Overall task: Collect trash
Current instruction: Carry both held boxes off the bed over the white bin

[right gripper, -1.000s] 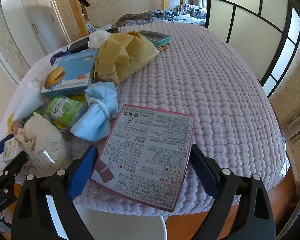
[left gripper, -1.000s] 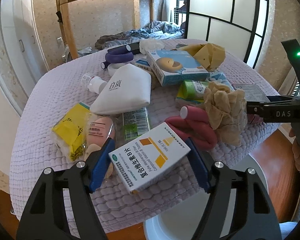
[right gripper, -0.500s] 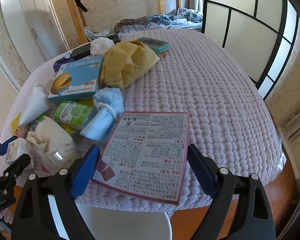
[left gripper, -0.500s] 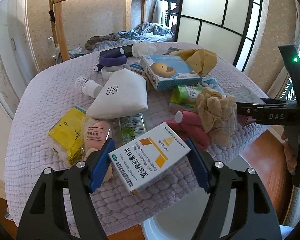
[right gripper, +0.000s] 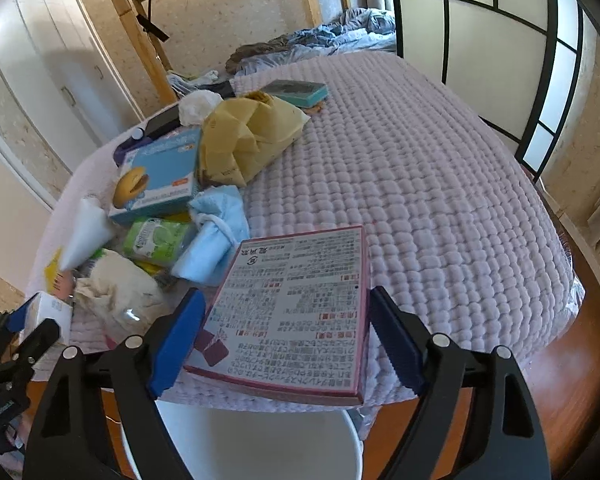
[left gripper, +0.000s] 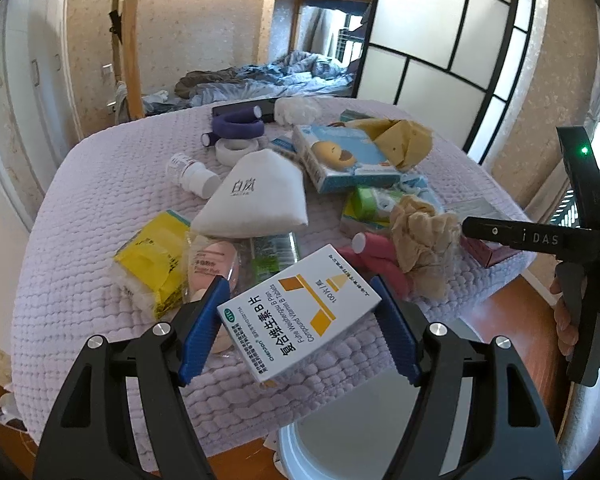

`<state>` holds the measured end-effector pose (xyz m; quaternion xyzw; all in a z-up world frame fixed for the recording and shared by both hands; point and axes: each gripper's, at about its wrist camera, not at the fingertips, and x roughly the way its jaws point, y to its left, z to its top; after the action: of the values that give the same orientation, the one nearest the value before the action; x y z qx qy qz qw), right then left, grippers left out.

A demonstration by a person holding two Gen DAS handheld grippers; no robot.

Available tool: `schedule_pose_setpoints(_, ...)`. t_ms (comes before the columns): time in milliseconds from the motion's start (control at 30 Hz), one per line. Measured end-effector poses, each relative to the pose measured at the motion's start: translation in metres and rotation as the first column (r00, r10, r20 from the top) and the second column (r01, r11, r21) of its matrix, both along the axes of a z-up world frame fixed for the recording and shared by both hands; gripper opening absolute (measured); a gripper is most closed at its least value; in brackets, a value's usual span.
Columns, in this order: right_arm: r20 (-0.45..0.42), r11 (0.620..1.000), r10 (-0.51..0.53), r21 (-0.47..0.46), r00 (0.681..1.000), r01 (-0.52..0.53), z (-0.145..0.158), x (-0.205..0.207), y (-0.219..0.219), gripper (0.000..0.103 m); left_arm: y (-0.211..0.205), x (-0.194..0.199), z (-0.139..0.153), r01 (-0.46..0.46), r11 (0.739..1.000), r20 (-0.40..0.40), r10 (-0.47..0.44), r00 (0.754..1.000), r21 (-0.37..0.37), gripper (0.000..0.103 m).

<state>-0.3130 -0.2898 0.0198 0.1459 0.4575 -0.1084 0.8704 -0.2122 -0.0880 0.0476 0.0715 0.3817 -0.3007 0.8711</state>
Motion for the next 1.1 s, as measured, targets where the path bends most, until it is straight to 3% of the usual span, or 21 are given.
schedule_pose_setpoints(233,-0.058,0.984,0.068,-0.162,0.996,-0.077,-0.009,0.013,0.015,0.086,-0.004,-0.006,-0.004,-0.068,0.998,-0.012,0.068,0.998,0.021,0.074)
schedule_pose_setpoints(367,-0.086,0.977,0.094,-0.183,0.992,-0.108,-0.015,0.016,0.018,0.085,-0.012,-0.01,-0.006,-0.076,0.996,-0.011,0.077,0.997,0.038,0.074)
schedule_pose_setpoints(500,-0.071,0.978,0.116,-0.168,0.991,-0.126,-0.014,0.014,0.015,0.08,-0.015,-0.013,-0.004,-0.086,0.996,-0.006,0.086,0.996,0.039,0.074)
schedule_pose_setpoints(933,0.019,0.987,0.157,-0.026,0.987,-0.156,0.014,-0.017,-0.001,0.08,-0.013,-0.013,0.003,-0.099,0.995,-0.015,0.099,0.995,0.033,0.074)
schedule_pose_setpoints(1100,0.025,0.979,0.205,-0.021,0.978,-0.205,0.02,-0.032,0.01,0.08,-0.015,-0.021,0.003,-0.093,0.995,-0.028,0.094,0.995,0.046,0.074)
